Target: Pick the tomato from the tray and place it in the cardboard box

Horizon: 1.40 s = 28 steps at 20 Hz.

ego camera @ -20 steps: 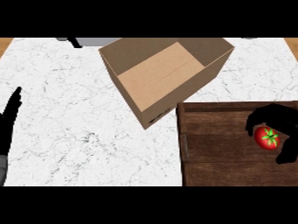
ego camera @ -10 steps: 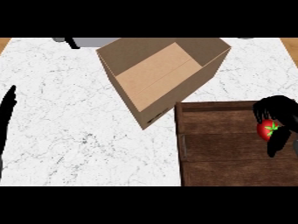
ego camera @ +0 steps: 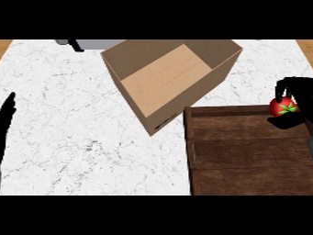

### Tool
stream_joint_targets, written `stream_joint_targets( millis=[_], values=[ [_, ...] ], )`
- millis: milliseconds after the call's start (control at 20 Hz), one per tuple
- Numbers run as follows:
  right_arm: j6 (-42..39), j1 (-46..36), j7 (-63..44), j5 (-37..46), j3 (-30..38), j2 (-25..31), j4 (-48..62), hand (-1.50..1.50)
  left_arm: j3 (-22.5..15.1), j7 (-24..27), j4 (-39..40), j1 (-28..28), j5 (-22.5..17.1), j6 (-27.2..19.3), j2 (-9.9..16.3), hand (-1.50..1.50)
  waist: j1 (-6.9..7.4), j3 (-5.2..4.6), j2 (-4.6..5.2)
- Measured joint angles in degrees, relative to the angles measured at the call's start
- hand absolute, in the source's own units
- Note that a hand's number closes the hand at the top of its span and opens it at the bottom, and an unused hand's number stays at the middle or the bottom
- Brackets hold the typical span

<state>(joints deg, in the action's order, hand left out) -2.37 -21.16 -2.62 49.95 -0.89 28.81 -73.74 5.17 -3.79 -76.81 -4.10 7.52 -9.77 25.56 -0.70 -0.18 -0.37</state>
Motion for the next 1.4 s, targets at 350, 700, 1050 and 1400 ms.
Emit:
stream_joint_targets(
  millis=[350, 700, 1050, 1400],
  values=[
    [0.0, -1.7, -2.2, -0.6, 0.2, -1.5, -14.1, 1.5, -0.1, 0.3, 0.6, -0.5, 1.0, 0.0, -1.2, 0.0, 0.3, 0.11, 0.14],
    [-4.2, -10.7, -6.6, -2.9, -1.6, -8.3, -14.6, 1.5, 0.3, 0.2, 0.0, -0.7, 1.4, 1.2, -1.5, 0.0, 1.15, 0.14, 0.32],
    [-3.4, -24.3, -12.3, -4.4, -0.1, -16.3, -4.2, 1.5, 0.5, -0.1, -1.2, -0.7, 2.2, 1.4, -2.1, 0.0, 1.71, 0.15, 0.47],
    [1.6, -37.5, -12.2, -5.7, 4.4, -21.3, 15.1, 1.5, 0.8, -0.4, 0.1, -2.9, 2.7, 2.1, -2.3, 0.0, 2.35, 0.16, 0.84]
  ],
)
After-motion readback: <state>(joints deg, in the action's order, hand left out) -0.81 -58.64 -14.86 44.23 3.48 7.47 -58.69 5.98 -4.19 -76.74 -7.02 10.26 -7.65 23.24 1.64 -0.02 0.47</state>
